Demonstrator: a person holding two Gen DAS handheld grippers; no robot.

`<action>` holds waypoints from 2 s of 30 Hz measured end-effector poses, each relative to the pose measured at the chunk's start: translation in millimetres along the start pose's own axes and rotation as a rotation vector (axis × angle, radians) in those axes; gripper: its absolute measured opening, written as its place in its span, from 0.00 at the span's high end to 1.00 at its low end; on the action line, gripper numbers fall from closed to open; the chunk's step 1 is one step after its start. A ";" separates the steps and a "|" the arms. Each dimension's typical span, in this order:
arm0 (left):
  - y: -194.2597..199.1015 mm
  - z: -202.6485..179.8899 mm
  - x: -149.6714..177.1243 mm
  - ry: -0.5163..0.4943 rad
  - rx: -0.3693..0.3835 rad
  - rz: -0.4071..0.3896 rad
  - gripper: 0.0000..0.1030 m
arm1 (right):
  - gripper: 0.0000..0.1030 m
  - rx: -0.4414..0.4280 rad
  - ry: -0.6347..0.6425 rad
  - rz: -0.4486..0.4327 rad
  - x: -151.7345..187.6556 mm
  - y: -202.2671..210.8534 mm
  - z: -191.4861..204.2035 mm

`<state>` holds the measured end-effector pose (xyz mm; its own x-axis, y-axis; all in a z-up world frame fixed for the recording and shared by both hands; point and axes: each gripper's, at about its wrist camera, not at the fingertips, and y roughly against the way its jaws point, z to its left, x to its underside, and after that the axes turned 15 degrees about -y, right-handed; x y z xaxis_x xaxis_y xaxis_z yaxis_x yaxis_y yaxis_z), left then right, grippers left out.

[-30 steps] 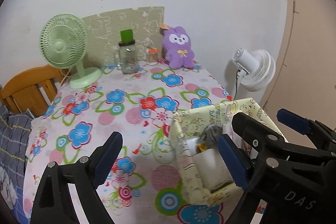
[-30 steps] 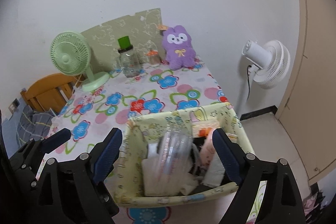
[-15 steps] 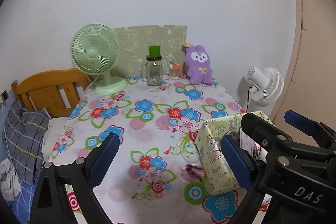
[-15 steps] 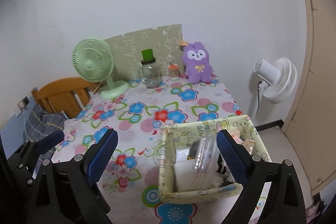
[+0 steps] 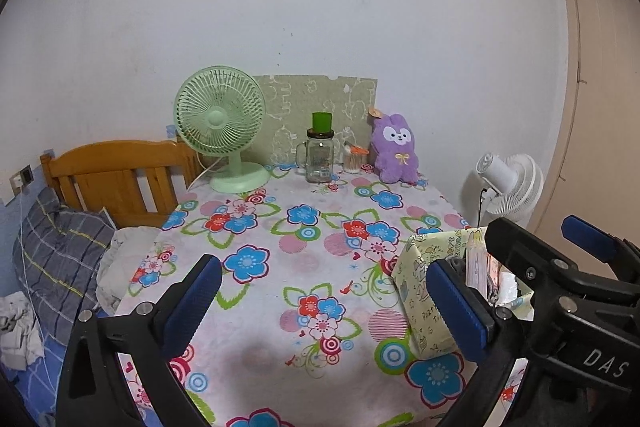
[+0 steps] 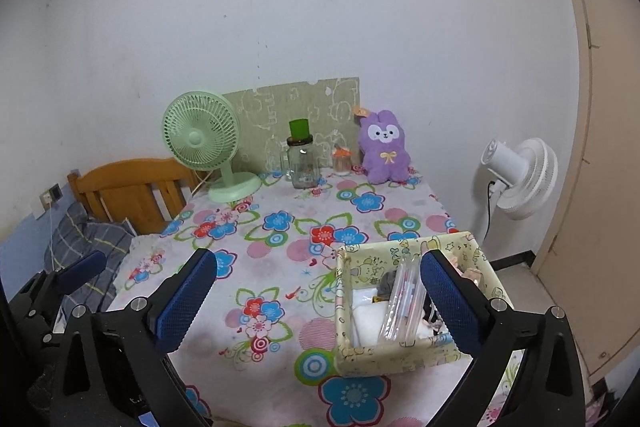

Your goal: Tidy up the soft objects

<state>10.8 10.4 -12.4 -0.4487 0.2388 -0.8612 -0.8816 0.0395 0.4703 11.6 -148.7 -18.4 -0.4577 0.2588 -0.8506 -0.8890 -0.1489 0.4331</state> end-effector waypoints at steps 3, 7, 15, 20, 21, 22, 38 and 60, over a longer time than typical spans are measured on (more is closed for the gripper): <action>4.7 2.3 2.4 0.002 -0.001 -0.007 0.00 | 0.00 0.003 0.006 -0.015 3.3 6.9 3.1; 7.8 4.5 4.3 0.008 -0.001 -0.008 0.00 | 0.00 0.005 0.005 -0.024 5.3 11.3 5.2; 9.0 4.6 4.4 0.007 -0.003 -0.008 0.00 | 0.00 0.010 -0.002 -0.026 5.3 11.4 5.3; 6.7 1.9 1.3 0.005 -0.008 -0.008 0.00 | 0.00 0.012 -0.011 -0.024 1.9 8.9 3.1; 6.5 1.1 0.5 0.004 -0.011 -0.009 0.00 | 0.00 0.012 -0.012 -0.024 1.2 8.8 2.6; 6.4 0.4 -0.5 0.003 -0.013 -0.009 0.00 | 0.00 0.012 -0.013 -0.024 0.5 8.4 2.1; 4.6 -6.0 -6.5 -0.007 -0.030 -0.008 0.00 | 0.00 0.011 -0.016 -0.030 -3.0 7.7 -4.6; 0.6 -9.4 -9.0 -0.014 -0.027 -0.005 0.00 | 0.00 0.020 -0.035 -0.029 -6.0 5.2 -9.5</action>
<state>13.0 -0.8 -6.2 -0.4423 0.2518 -0.8608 -0.8877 0.0142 0.4602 9.8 -160.1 -13.9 -0.4318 0.2959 -0.8520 -0.9018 -0.1218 0.4147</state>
